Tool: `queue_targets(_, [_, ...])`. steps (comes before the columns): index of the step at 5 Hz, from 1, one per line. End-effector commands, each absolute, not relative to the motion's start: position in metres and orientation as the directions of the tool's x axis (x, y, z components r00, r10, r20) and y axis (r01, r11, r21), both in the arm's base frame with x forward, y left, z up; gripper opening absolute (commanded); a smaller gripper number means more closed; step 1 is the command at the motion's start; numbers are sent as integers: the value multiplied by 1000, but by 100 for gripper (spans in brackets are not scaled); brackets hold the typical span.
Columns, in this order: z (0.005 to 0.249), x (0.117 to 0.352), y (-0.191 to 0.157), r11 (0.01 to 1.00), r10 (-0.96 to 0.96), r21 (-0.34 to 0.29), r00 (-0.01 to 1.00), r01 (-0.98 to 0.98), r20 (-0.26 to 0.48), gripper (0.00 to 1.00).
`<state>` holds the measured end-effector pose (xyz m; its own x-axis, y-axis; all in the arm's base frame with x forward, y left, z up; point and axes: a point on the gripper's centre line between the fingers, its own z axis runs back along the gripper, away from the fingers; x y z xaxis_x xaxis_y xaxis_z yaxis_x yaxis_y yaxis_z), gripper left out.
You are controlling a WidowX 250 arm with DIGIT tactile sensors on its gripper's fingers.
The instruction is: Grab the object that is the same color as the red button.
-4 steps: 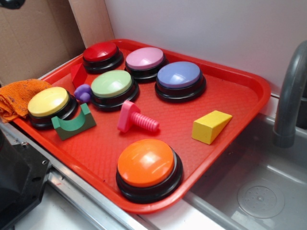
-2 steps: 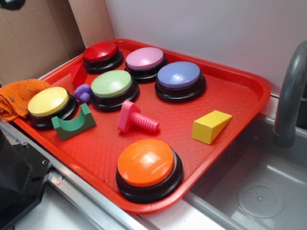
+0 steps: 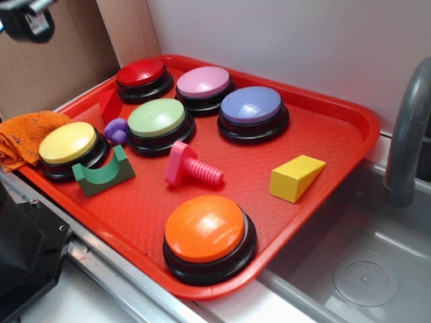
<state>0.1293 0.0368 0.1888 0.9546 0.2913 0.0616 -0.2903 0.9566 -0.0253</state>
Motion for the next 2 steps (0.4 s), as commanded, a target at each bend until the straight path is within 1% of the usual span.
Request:
queue_targets(1, [157, 154, 99, 780, 618, 7, 772, -626, 148, 100])
queue_targets(2, [142, 167, 119, 705, 696, -3, 692, -709, 193, 100])
